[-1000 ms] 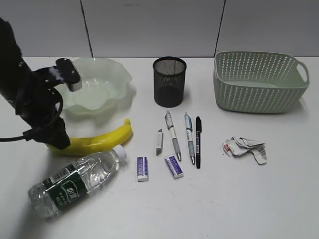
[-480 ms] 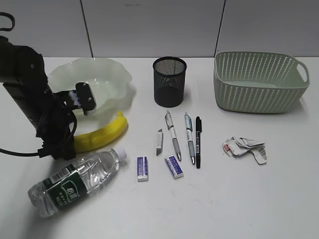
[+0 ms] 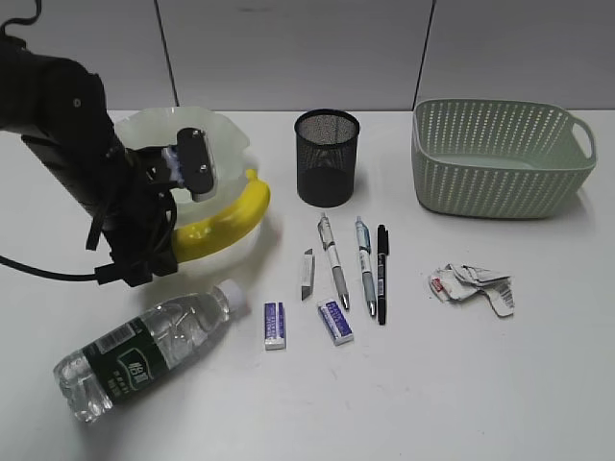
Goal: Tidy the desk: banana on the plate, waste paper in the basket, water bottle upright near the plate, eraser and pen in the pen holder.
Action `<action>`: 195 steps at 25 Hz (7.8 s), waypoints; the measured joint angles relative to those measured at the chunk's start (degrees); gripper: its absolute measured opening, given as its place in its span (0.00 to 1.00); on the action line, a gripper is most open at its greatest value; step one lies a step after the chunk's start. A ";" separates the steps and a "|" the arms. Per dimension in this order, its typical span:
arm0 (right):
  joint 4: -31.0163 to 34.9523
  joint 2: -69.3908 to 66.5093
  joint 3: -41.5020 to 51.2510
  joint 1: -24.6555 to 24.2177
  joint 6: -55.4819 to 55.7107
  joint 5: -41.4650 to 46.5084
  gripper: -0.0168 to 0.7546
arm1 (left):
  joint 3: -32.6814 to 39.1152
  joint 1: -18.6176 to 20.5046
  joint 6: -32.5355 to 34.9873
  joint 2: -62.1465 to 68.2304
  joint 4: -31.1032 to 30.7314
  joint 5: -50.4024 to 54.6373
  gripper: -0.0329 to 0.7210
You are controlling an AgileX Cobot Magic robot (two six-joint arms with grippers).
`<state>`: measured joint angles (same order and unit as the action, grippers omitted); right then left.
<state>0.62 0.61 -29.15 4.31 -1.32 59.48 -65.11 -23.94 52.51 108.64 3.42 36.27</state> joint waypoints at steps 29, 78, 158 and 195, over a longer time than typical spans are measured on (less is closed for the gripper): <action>0.00 0.00 0.00 0.00 0.00 0.00 0.64 | -5.43 9.31 -6.29 5.35 20.71 -34.59 0.51; 0.05 0.00 0.00 0.00 0.00 0.00 0.64 | 32.50 20.22 -38.92 -97.14 9.69 19.25 0.53; 22.14 -107.61 -42.83 3.62 -36.30 -44.52 0.77 | 34.20 15.99 -47.84 -108.92 6.13 24.56 0.53; 4.92 -8.01 -0.33 3.62 -7.24 0.38 0.77 | 34.00 15.98 -47.84 -101.32 6.70 23.54 0.53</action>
<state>5.54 -7.40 -29.48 7.93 -8.56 59.86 -31.11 -7.96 4.67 7.32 10.11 59.80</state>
